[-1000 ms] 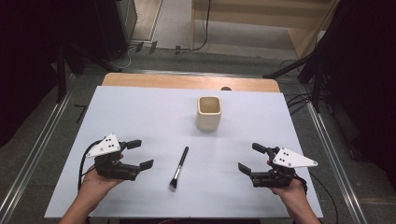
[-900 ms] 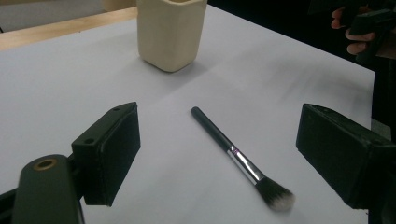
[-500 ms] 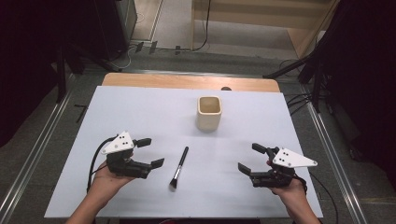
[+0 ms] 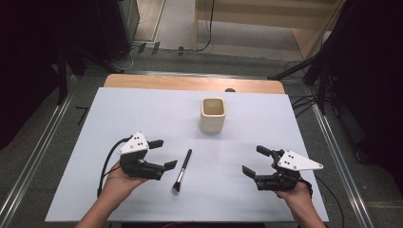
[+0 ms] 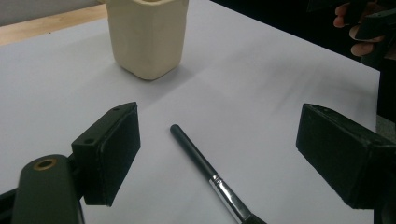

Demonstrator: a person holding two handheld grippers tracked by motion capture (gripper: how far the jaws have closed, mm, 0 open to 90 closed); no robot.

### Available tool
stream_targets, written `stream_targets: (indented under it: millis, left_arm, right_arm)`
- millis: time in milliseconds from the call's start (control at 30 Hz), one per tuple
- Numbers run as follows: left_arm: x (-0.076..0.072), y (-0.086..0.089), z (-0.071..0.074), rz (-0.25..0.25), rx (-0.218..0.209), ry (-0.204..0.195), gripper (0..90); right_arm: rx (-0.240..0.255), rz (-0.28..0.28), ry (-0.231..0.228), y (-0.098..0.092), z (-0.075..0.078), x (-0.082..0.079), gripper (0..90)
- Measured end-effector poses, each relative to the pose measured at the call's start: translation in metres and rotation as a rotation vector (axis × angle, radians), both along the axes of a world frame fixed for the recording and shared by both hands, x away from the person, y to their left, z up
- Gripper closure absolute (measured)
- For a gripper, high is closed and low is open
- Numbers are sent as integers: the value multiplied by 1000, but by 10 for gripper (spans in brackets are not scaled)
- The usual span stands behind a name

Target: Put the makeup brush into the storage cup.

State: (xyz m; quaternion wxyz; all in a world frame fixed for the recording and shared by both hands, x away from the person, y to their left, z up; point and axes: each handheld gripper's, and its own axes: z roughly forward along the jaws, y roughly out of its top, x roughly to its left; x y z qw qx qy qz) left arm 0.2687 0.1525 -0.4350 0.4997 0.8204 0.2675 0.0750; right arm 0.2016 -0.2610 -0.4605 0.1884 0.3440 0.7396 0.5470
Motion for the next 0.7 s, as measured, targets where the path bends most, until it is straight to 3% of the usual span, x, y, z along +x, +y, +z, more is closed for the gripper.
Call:
stream_targets:
  millis: [500,567,700]
  left_arm:
    - [-4,-22,-4,-15,7,-18,146]
    - [-4,-25,-4,-15,19,-14,147]
    - [-3,-30,-5,28,78,43,152]
  right_arm:
    - [-1,8,-1,2,1,0,144]
    - [-1,10,-1,3,1,0,145]
    - [0,16,-1,4,1,1,145]
